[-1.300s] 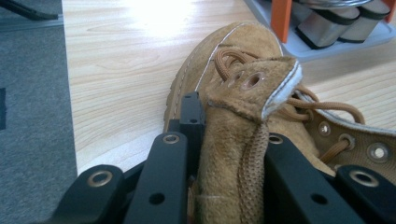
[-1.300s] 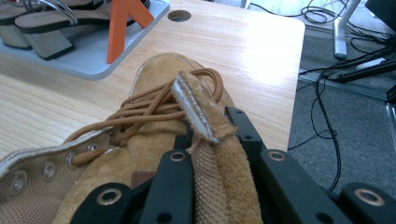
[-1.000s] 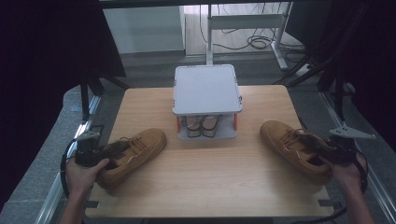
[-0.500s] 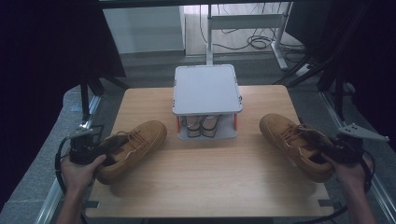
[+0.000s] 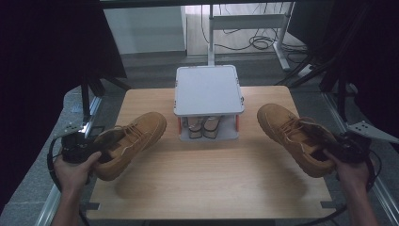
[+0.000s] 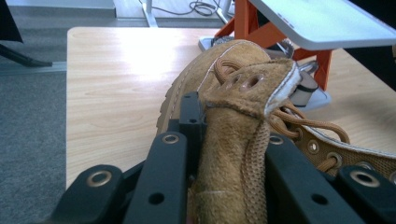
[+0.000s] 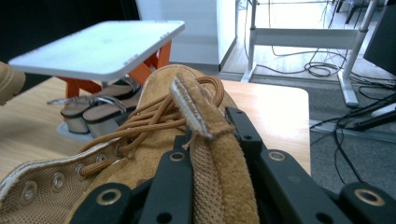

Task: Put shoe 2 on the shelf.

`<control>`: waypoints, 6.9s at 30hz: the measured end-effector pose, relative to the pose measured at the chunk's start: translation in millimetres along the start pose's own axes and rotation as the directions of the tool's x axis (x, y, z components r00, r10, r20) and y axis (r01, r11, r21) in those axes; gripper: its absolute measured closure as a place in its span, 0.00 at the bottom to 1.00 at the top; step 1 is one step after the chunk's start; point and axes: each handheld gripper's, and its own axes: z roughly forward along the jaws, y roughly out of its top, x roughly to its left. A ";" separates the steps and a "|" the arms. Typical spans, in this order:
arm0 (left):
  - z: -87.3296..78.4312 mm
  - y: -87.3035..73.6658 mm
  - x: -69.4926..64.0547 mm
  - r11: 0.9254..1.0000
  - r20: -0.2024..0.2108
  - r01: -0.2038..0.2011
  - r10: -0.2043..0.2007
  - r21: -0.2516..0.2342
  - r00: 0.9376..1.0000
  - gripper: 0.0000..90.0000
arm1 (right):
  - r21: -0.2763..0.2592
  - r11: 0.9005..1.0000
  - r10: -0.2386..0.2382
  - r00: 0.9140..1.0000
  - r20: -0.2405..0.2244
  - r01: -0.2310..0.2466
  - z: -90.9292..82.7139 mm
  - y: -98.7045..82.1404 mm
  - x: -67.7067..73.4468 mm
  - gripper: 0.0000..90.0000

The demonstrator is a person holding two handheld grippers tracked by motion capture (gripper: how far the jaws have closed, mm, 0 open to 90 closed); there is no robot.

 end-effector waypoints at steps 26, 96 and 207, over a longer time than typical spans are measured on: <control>-4.9 39.2 -12.6 0.988 0.026 0.039 -0.036 -0.147 0.999 0.88 | -0.123 0.992 0.037 0.999 -0.014 -0.039 10.1 33.9 17.5 0.89; 100.4 154.9 -102.3 0.955 0.151 0.167 -0.132 -0.246 0.980 0.89 | -0.177 0.939 0.279 0.954 -0.114 -0.296 141.6 132.7 106.8 0.89; 134.2 100.1 -36.8 0.995 0.149 0.084 -0.075 -0.061 0.986 1.00 | 0.082 0.996 0.041 0.995 -0.090 -0.034 183.9 73.1 71.9 0.99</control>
